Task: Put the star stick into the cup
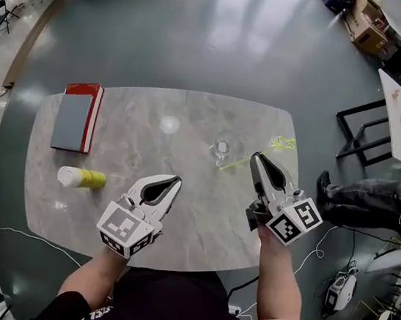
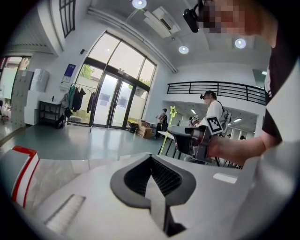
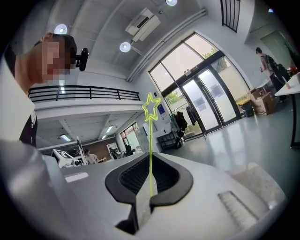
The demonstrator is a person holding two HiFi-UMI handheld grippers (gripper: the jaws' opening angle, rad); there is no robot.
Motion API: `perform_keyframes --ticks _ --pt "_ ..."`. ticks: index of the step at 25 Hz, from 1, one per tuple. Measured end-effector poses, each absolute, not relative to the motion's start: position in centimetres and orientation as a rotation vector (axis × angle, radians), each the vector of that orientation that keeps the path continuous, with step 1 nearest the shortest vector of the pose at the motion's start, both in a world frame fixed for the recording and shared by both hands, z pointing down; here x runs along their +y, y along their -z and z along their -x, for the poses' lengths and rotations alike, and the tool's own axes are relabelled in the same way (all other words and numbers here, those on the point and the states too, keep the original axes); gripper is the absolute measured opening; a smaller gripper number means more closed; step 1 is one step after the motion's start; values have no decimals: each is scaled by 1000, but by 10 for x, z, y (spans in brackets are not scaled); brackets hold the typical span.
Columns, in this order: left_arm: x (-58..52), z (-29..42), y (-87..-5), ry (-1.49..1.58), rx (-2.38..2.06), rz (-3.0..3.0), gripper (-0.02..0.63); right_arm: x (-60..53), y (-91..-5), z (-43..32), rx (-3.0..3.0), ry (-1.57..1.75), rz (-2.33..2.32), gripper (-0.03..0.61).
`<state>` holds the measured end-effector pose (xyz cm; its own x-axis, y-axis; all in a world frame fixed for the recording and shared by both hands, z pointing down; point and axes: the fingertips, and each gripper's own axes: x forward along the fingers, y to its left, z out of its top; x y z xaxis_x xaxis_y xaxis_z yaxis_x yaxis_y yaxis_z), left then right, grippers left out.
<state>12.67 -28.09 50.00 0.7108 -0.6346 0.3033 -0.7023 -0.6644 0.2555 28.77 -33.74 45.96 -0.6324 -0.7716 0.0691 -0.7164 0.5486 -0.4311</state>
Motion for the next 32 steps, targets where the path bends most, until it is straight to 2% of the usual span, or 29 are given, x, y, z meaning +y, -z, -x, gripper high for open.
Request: perform_keyframes --ticks 11,32 --pt "-292 -123 -517 -261 -1063 -2498 3 -405 -538 -305 2628 633 1484 31" --pt "-277 -110 -526 -288 -1073 -2443 3 -413 -615 -298 2673 873 1617 41"
